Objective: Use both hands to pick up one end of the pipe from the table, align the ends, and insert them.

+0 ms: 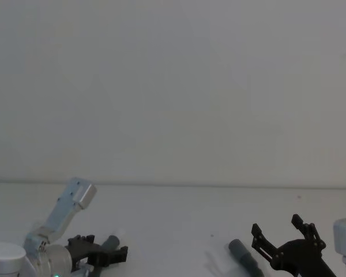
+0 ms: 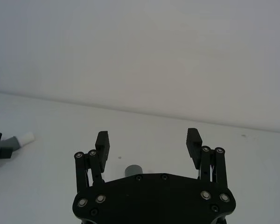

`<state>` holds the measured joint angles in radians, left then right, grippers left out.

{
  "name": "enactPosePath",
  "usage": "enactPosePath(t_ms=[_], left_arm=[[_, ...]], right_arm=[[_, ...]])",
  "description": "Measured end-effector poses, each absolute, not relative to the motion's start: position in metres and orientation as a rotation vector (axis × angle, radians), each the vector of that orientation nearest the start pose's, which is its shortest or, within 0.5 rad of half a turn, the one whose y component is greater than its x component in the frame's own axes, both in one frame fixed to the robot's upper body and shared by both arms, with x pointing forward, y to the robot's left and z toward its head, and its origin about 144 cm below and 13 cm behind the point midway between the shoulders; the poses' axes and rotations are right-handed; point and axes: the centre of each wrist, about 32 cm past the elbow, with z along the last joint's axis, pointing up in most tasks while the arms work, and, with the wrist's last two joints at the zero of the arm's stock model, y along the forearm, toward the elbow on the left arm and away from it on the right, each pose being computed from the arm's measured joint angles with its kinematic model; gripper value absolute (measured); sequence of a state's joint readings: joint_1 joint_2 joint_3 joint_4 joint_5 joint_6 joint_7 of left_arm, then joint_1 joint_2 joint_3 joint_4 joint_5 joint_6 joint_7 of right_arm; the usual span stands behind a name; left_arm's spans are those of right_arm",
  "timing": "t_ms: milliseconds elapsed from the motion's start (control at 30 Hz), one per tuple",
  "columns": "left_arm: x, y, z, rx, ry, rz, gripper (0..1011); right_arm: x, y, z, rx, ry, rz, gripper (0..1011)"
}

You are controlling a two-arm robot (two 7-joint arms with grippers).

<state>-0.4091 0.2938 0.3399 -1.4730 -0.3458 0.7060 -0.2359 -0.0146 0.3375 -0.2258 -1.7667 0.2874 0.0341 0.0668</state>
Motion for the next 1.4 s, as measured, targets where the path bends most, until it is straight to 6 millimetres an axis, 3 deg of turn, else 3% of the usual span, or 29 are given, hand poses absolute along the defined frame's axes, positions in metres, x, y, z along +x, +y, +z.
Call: enactPosePath(t_ms=[1400], left_arm=[[0.562,0.217,1.242,0.464,0.343,1.006,1001]], right_arm=[[0.443,-0.237,1.189,0.026,-0.075,-1.229,1004]])
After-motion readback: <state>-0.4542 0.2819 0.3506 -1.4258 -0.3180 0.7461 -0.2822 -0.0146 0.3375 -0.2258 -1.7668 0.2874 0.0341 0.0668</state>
